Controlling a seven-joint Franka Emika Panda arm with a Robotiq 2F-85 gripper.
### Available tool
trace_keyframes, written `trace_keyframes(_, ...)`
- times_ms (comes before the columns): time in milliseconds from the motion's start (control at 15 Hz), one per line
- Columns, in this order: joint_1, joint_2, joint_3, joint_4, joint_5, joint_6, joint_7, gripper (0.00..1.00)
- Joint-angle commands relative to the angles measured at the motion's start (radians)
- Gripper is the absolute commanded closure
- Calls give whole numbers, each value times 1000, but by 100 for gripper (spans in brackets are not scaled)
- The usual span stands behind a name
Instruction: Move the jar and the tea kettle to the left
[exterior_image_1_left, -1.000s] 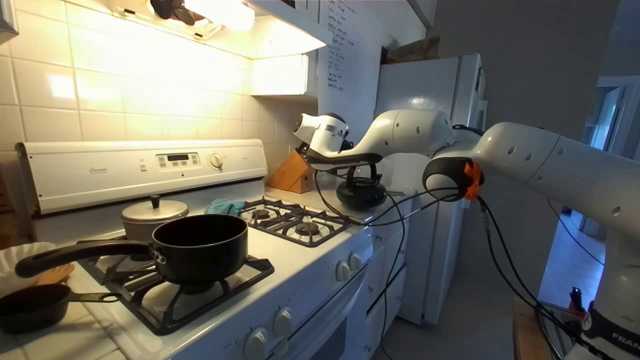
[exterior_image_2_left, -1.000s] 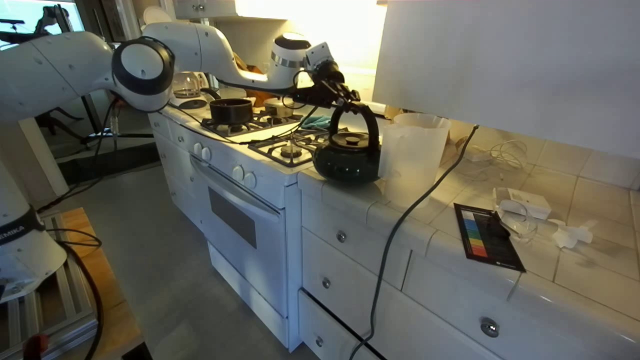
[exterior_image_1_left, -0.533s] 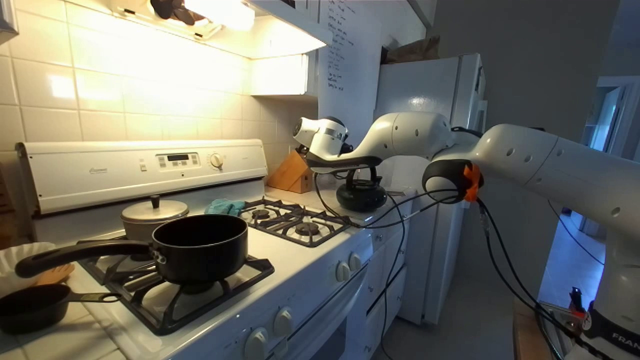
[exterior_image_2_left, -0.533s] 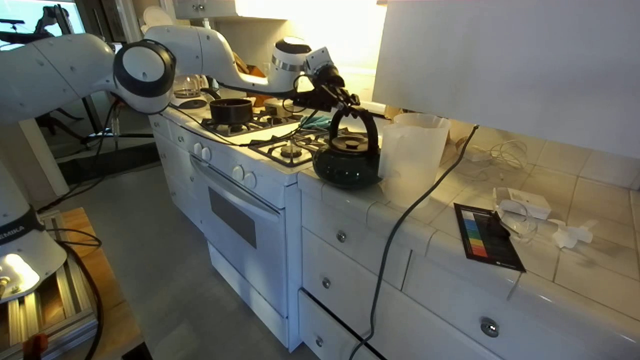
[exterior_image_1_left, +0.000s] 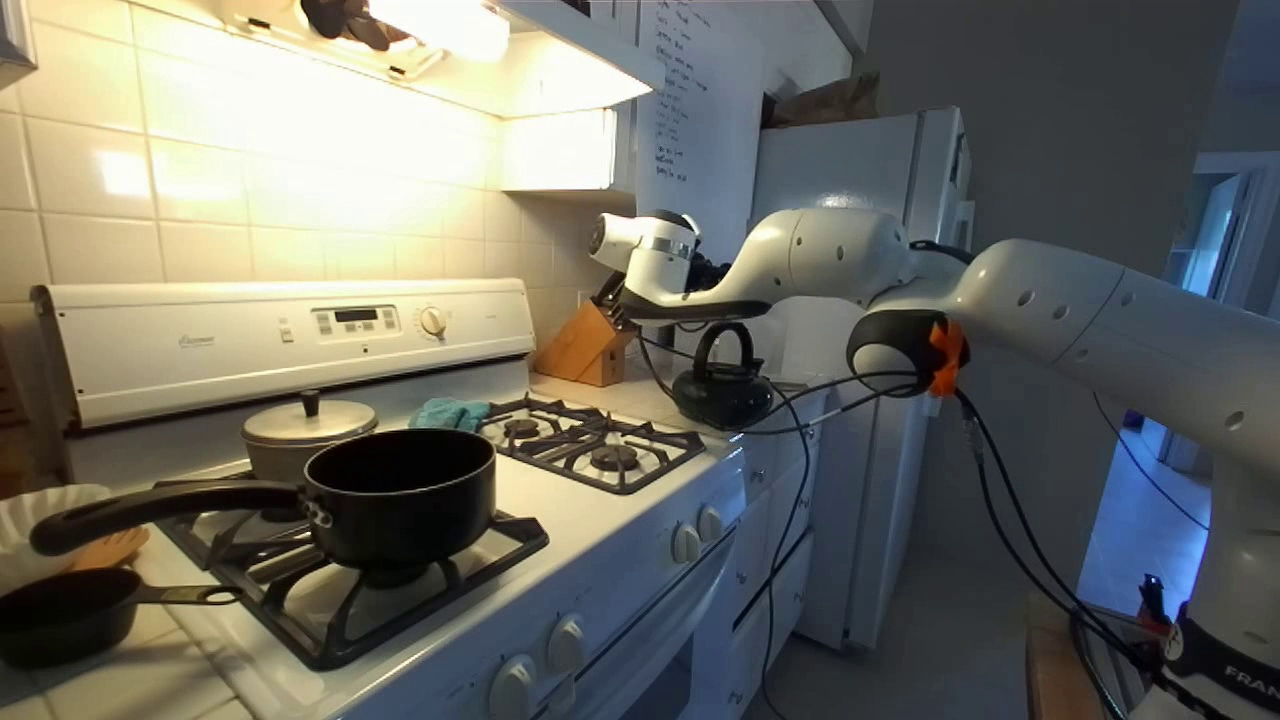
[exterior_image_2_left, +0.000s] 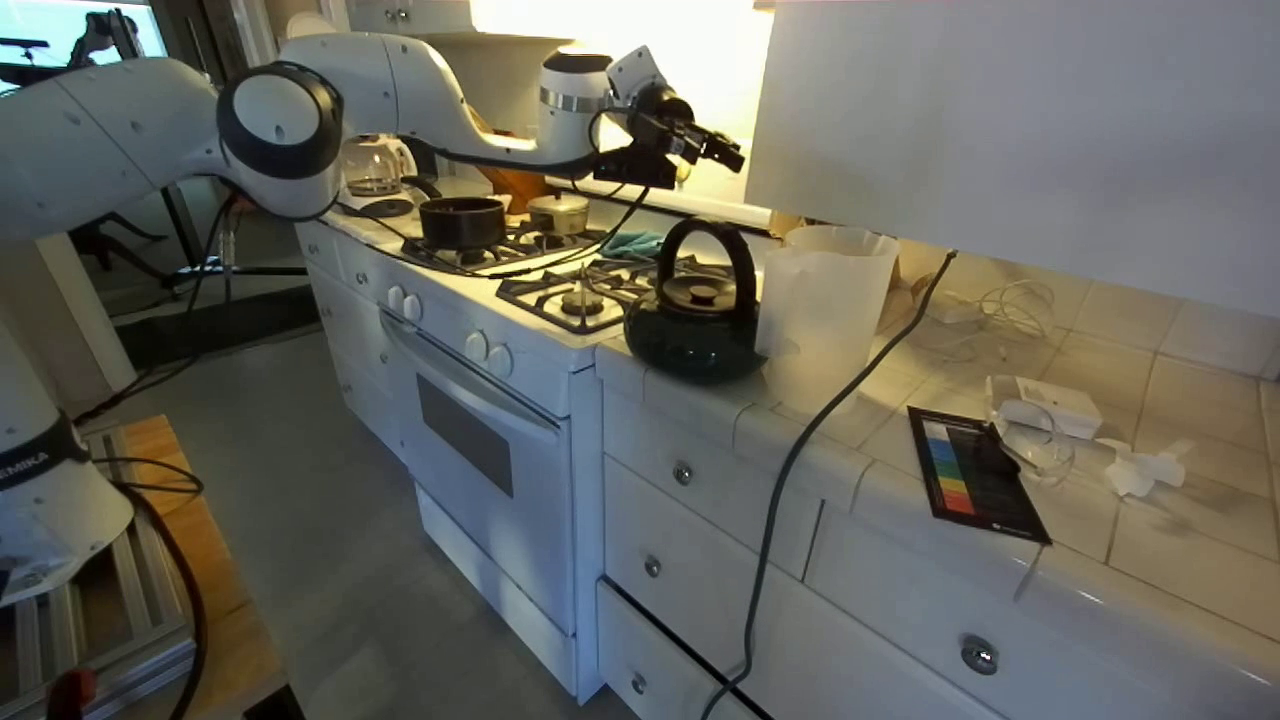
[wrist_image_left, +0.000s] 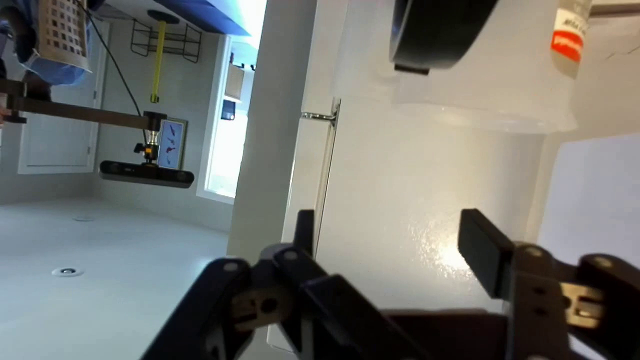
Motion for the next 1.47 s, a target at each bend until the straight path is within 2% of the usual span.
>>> trace_keyframes(0, 3, -29, 11, 0, -53, 12, -8, 0)
trace_keyframes(133, 3, -51, 35, 1, -46, 65, -33, 0)
trace_keyframes(200, 1, -65, 55, 1, -38, 142, -59, 0)
trace_keyframes(467, 5, -105, 107, 3, -27, 332, -130, 0)
trace_keyframes(1067, 99, -100, 253, 5, 42, 649, -277, 0)
trace_keyframes(1400, 52, -71, 316, -7, 148, 929, -396, 0)
